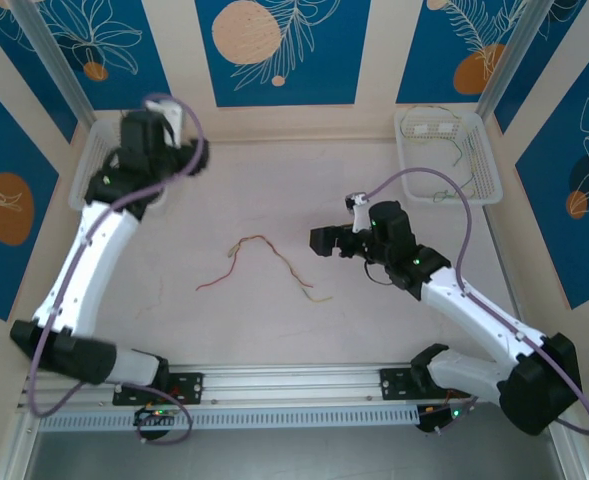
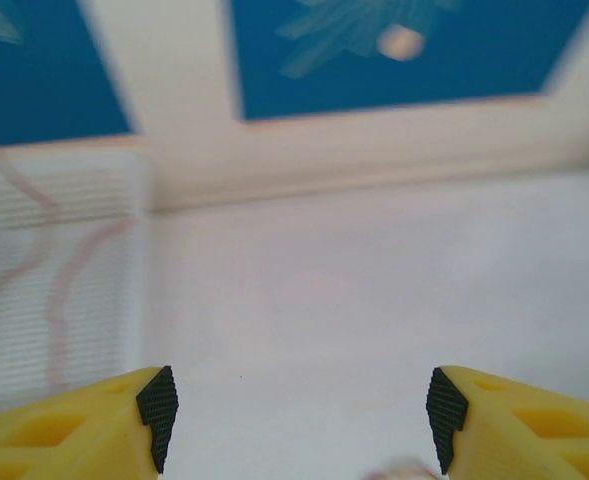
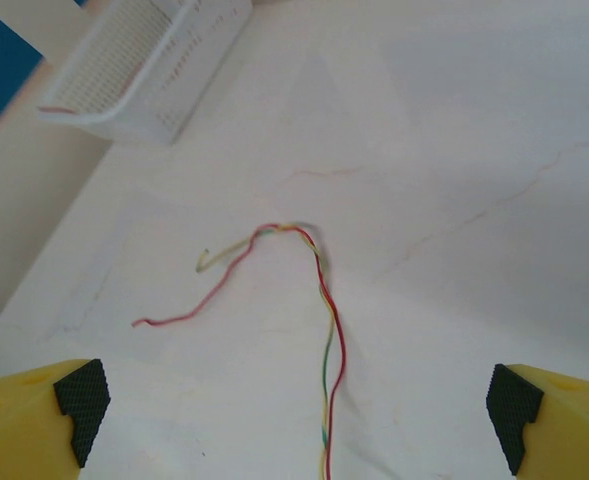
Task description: Untangle the cables
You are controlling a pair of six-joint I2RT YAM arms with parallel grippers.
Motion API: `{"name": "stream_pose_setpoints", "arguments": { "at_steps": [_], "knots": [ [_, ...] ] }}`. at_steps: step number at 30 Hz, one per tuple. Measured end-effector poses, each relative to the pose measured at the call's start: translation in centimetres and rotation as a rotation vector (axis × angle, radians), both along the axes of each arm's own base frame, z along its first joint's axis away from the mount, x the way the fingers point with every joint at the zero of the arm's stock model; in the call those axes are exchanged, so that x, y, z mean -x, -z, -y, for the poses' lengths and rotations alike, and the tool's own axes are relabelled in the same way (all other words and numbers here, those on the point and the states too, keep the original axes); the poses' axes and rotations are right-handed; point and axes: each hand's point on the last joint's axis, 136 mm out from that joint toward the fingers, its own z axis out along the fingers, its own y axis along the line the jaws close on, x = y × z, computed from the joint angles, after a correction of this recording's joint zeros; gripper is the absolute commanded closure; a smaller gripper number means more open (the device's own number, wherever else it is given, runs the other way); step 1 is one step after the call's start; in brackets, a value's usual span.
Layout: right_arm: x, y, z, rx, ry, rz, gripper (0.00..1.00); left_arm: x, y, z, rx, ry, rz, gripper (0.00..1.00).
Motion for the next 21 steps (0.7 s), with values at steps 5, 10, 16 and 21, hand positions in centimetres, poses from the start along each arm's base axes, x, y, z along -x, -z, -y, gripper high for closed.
{"name": "stream_pose_setpoints", "arguments": {
  "at_steps": [5,10,16,21],
  "knots": [
    [-1.4,0.1,-1.6,0.036,-0.052,-0.036,0.1,3.8,11.3,3.3,-0.04,0.09,-0.263,0.29],
    [-2.3,3.6,-3.0,0.069,-0.08,-0.144,0.17,7.6,19.4,2.6,-0.113,0.093,-0.481,0.21],
    [-2.0,6.0,-3.8,0.077,-0.08,-0.211,0.17,8.3,22.3,2.9,-0.129,0.11,-0.549,0.18],
    [-2.1,5.3,-4.3,0.065,-0.093,-0.191,0.18,7.0,25.3,3.6,-0.169,0.13,-0.589,0.22]
  ]
}}
